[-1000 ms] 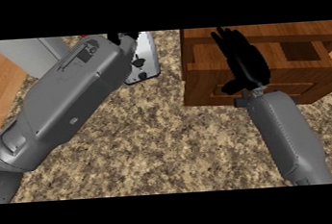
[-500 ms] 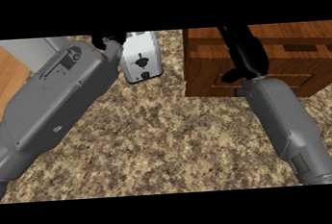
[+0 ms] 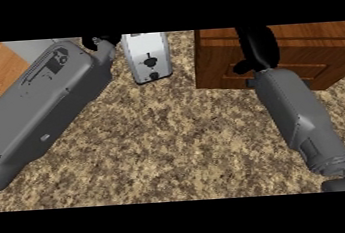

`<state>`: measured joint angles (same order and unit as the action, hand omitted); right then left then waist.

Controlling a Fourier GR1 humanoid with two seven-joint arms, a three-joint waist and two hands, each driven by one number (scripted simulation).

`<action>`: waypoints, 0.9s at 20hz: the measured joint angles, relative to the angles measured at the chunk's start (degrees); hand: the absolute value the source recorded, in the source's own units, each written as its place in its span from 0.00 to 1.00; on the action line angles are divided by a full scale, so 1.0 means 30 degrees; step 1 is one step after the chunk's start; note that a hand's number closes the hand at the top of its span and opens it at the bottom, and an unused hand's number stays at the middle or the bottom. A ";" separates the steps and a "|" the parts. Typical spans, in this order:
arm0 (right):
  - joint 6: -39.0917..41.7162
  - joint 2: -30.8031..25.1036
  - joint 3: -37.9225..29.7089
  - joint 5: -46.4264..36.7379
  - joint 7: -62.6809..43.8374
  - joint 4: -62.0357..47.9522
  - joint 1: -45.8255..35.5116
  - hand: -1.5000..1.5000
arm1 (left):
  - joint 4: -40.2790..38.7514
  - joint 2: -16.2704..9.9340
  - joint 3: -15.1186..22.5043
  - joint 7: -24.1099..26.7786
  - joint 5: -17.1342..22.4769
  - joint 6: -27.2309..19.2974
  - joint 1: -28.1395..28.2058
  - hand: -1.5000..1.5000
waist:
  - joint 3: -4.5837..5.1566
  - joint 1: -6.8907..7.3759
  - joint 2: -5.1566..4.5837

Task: Pick up the can, place it into the drawer and close the drawer

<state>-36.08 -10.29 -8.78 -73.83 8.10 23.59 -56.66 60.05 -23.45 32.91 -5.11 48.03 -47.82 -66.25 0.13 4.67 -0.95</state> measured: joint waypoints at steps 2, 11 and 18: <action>-0.0329 -0.0200 -0.0243 0.0021 0.0016 -0.0735 -0.0511 0.00 | 0.0407 -0.0276 -0.0059 -0.0199 -0.0067 0.0082 0.0167 0.00 | -0.0021 0.0065 -0.0057; -0.0074 -0.0899 -0.0510 -0.0532 -0.0803 -0.3316 -0.2670 0.00 | 0.1918 -0.0921 -0.0154 -0.0843 -0.0440 -0.0034 0.0732 0.00 | -0.0183 0.0324 -0.0410; 0.1364 -0.0649 -0.1476 0.0556 0.0797 -0.4294 -0.3785 0.00 | 0.2769 -0.1180 -0.0083 -0.1419 -0.0599 -0.0081 0.0918 0.00 | -0.0249 0.0633 -0.0549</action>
<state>-31.99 -12.24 -13.21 -72.16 10.49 10.71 -68.01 68.36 -26.99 32.66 -9.37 46.24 -48.06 -63.49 -0.61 6.57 -2.59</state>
